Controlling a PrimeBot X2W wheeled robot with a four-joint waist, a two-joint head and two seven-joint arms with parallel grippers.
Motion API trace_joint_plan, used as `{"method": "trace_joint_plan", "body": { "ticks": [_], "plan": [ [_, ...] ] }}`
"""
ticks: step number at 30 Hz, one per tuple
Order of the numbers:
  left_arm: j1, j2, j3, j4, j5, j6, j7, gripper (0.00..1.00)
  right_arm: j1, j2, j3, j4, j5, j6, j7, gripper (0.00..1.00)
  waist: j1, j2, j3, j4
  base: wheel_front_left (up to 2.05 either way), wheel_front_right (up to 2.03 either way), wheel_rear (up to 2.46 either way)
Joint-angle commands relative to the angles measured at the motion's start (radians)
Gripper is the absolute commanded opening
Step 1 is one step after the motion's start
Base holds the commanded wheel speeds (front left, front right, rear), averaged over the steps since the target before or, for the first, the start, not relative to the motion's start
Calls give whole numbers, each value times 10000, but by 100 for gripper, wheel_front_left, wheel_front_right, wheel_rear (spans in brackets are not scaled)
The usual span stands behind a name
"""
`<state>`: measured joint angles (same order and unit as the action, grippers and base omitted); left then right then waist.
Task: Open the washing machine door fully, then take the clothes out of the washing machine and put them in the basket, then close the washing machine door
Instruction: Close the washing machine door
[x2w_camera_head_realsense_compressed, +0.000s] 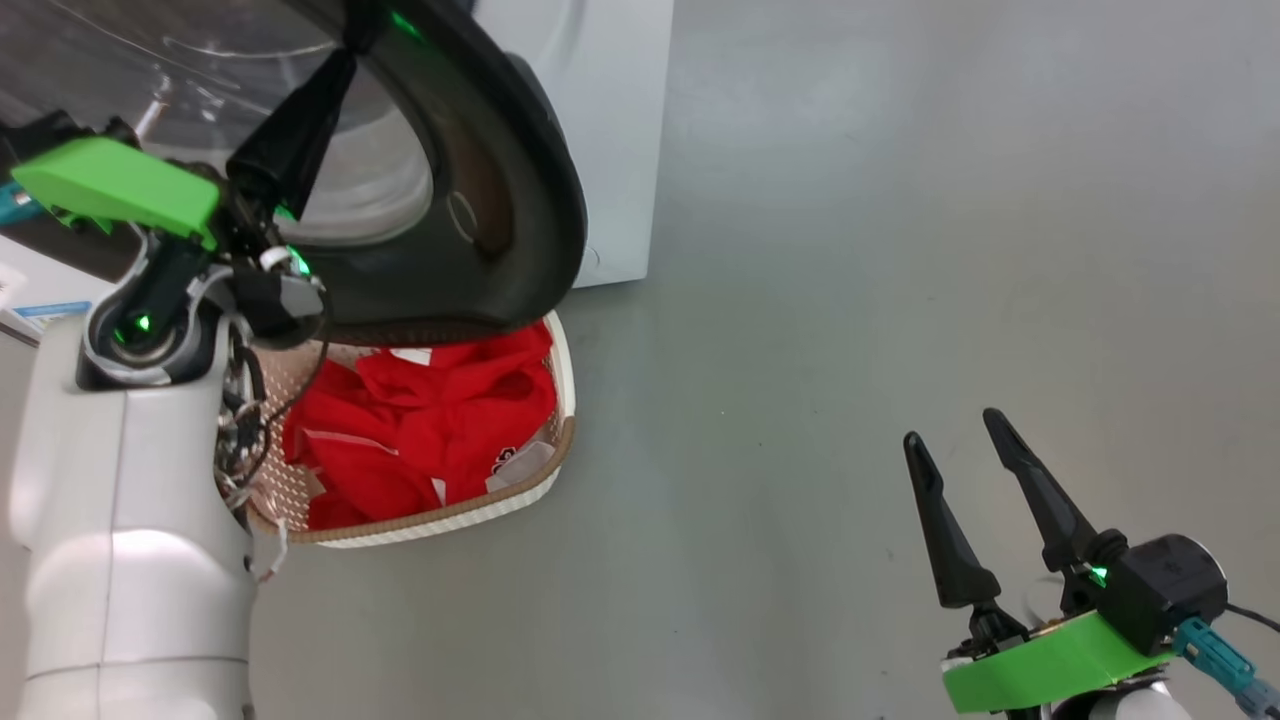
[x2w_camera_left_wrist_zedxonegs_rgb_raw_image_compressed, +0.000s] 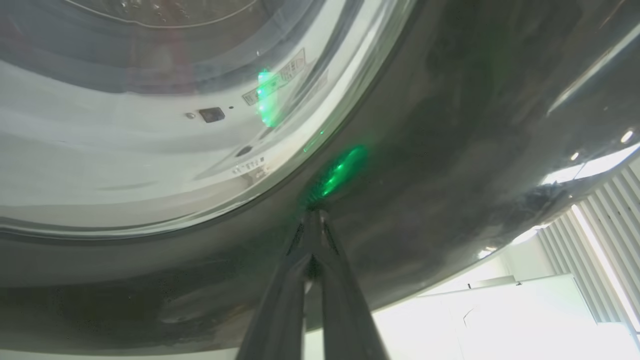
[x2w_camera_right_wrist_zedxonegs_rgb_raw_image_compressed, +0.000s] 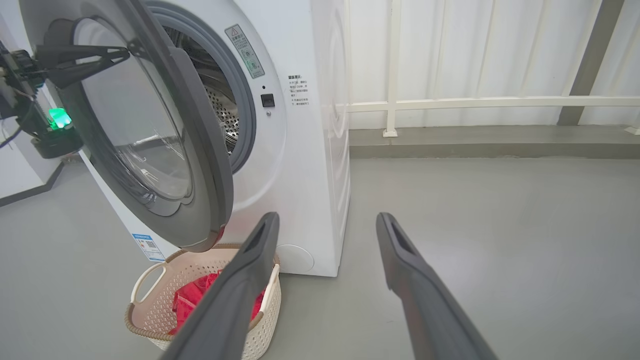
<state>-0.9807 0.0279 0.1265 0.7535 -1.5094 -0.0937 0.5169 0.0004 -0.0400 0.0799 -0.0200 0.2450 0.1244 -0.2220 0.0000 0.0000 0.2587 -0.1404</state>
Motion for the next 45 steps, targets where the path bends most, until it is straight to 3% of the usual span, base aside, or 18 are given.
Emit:
{"method": "trace_joint_plan", "body": {
  "ticks": [1, 45],
  "plan": [
    [-453, 403, 159, -214, 86, -185, -37, 0, -343, -102, 271, -203, -4, 63, -119, 100, 0, 0, 122, -112, 0, 0, 0],
    [-1878, 770, 86, 224, 361, -368, -469, 0, -763, -102, 552, 152, 218, 63, -365, 100, 0, 0, 910, -1249, 0, 0, 0]
  ]
}}
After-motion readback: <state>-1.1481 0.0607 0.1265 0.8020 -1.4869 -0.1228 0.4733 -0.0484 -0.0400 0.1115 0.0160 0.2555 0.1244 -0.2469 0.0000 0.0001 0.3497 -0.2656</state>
